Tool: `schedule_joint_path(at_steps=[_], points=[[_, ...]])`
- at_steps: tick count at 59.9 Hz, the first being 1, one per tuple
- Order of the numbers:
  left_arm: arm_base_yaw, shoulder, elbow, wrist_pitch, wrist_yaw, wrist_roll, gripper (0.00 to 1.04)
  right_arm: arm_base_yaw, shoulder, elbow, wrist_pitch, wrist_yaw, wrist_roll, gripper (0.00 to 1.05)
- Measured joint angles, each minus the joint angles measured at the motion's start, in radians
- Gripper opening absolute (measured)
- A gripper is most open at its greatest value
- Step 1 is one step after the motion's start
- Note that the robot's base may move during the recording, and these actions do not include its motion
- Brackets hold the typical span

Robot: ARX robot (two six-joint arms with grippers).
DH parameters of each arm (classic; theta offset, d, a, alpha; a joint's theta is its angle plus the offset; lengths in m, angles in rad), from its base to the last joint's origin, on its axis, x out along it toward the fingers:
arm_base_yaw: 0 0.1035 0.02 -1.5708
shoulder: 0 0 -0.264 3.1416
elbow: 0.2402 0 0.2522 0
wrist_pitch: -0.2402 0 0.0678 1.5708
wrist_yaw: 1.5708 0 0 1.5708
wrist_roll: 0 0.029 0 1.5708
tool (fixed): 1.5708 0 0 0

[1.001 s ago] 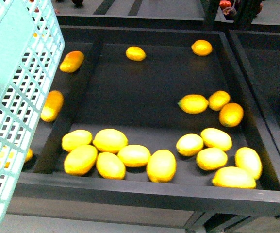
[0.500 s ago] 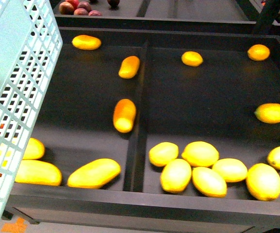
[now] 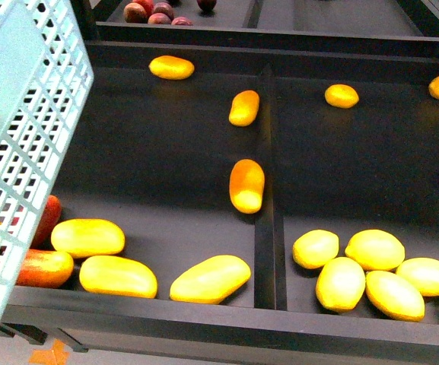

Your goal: Pick lemon and mango into basket

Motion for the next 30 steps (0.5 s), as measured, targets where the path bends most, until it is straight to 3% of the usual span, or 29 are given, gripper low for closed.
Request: schedule_joint_path(at_steps=[11, 17, 25, 30], points=[[-0.005, 0.006, 0.007, -0.021, -0.029, 0.015, 0.05, 0.0, 0.0, 0.0, 0.0, 0.002, 0.0, 0.96], [-0.059, 0.091, 0.126, -0.275, -0.192, 0.178, 0.05, 0.0, 0.0, 0.0, 0.0, 0.002, 0.0, 0.96], [-0.099, 0.228, 0.166, -0.282, -0.272, 0.389, 0.05, 0.0, 0.0, 0.0, 0.0, 0.003, 0.0, 0.96], [-0.152, 0.33, 0.218, -0.24, -0.246, 0.436, 0.05, 0.0, 0.0, 0.0, 0.0, 0.003, 0.0, 0.96]])
